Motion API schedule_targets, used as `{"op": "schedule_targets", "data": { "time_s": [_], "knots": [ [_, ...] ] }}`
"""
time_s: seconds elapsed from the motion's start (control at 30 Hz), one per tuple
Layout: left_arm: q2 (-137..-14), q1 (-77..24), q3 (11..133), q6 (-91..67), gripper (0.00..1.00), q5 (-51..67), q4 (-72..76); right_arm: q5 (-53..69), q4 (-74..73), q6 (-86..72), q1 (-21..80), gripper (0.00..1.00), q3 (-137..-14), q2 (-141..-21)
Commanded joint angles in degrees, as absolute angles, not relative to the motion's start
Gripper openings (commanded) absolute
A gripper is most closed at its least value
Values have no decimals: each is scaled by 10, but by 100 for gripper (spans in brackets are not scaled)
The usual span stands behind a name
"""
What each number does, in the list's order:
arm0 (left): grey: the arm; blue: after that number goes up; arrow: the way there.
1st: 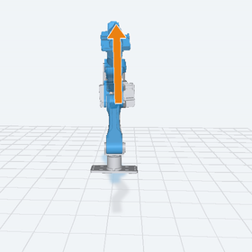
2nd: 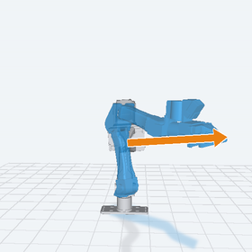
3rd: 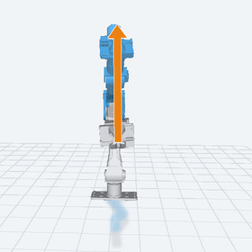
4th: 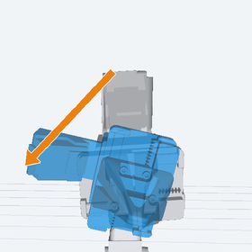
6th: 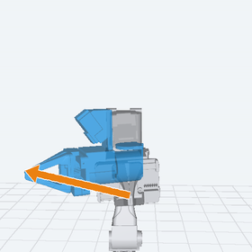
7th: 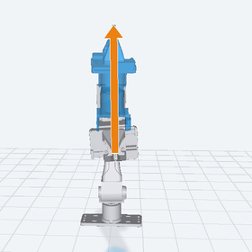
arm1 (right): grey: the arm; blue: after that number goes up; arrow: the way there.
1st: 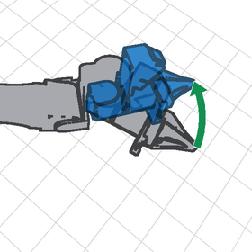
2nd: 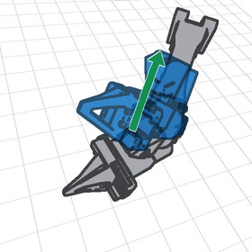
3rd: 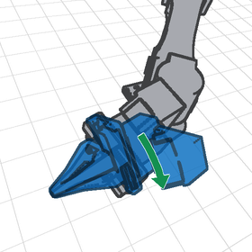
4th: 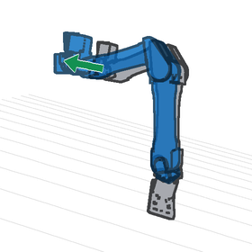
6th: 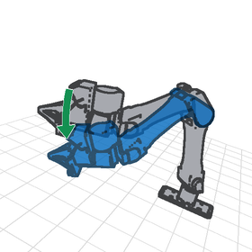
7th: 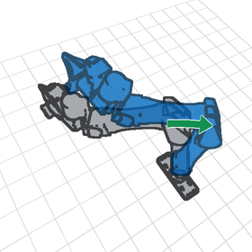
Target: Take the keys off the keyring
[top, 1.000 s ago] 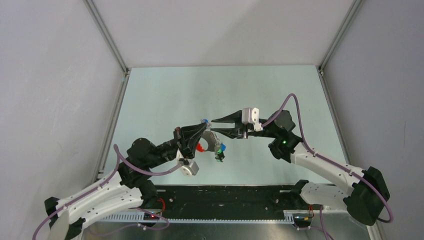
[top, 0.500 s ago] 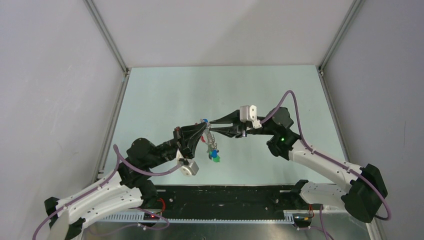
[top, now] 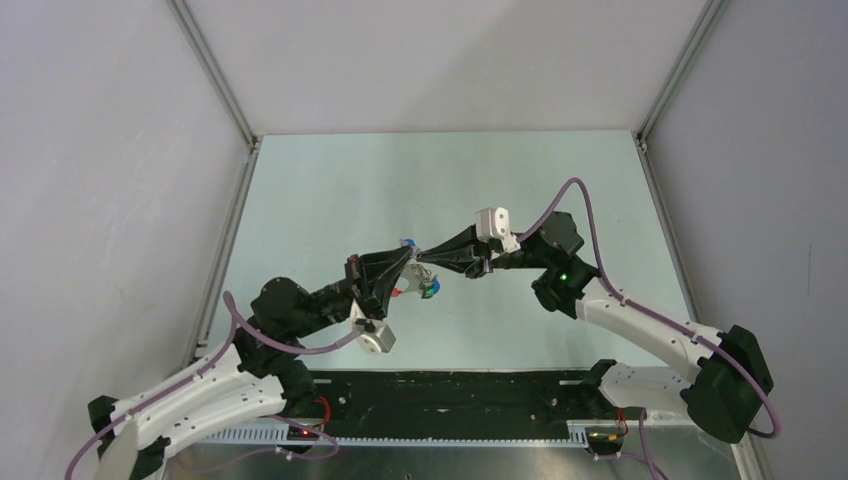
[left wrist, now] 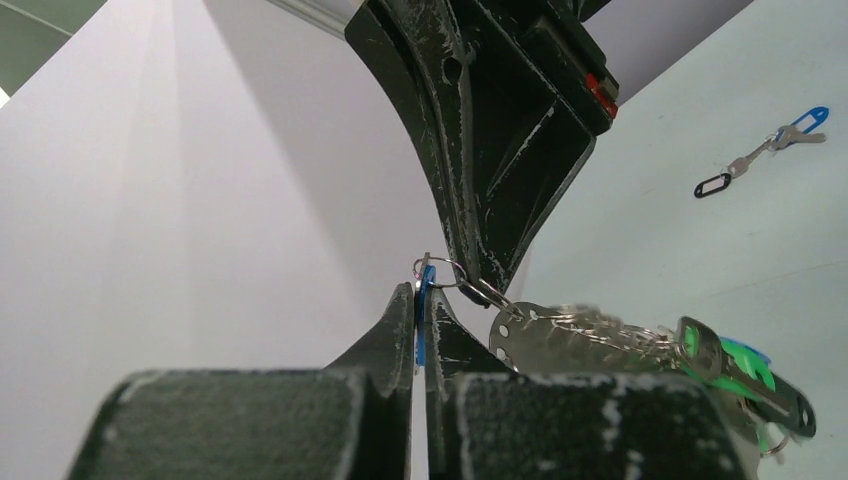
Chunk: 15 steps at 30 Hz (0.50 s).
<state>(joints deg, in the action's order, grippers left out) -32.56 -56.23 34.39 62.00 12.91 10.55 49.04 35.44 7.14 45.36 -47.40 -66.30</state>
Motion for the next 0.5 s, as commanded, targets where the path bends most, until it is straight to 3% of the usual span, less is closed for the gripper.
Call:
{"op": "schedule_targets", "data": {
  "time_s": [0.0,0.47],
  "knots": [
    [-317,-562,347,632,0,131,149,509,359,54,454,1,-494,-664],
    [-316,-561,338,642,0,107,149,513,374,-61,429,0,-494,-644]
  ]
}}
